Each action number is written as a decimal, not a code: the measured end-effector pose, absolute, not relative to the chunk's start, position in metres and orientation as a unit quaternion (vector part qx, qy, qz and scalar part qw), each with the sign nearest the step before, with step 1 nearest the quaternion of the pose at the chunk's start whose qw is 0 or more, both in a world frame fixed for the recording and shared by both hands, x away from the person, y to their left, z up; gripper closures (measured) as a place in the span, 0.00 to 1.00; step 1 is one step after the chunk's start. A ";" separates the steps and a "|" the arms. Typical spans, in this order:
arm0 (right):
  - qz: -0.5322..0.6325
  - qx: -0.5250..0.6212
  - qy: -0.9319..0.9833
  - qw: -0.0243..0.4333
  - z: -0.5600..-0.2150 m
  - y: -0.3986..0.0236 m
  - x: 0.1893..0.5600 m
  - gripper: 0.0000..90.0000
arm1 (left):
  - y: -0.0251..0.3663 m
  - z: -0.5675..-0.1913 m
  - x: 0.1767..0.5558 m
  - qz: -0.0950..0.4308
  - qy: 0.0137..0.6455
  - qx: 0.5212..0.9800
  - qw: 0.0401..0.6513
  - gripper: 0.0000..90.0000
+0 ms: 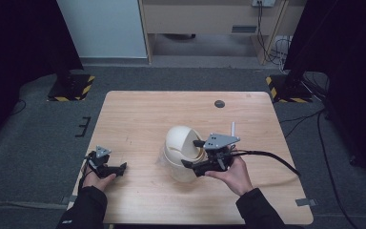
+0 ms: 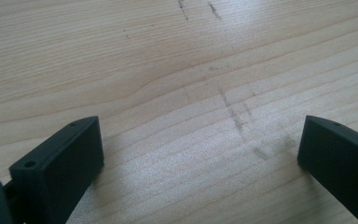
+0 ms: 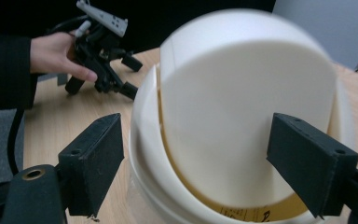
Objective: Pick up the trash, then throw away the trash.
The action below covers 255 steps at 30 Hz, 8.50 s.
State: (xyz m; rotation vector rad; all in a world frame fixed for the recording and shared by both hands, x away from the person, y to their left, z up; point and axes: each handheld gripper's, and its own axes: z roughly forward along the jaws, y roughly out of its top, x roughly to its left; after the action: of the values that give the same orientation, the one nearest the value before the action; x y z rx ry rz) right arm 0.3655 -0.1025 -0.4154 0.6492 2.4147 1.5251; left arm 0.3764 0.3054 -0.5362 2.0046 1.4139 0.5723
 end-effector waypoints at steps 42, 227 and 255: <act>0.457 0.330 0.800 0.205 -0.417 -0.202 0.395 0.29 | 0.305 -0.536 0.376 0.215 0.533 0.758 0.308 0.00; 0.621 0.308 0.688 0.216 -0.354 -0.216 0.364 0.88 | 0.195 -0.355 0.332 0.233 0.365 0.587 0.685 0.28; 0.635 0.281 0.691 0.198 -0.355 -0.208 0.361 0.88 | 0.121 -0.328 0.363 0.187 0.344 0.594 0.703 0.30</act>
State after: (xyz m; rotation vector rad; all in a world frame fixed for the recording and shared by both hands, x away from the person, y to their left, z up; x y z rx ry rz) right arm 0.3607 -0.2085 -0.3546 0.7866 1.9349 1.7780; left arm 0.3631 0.1210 -0.3283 1.3216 0.7650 0.4166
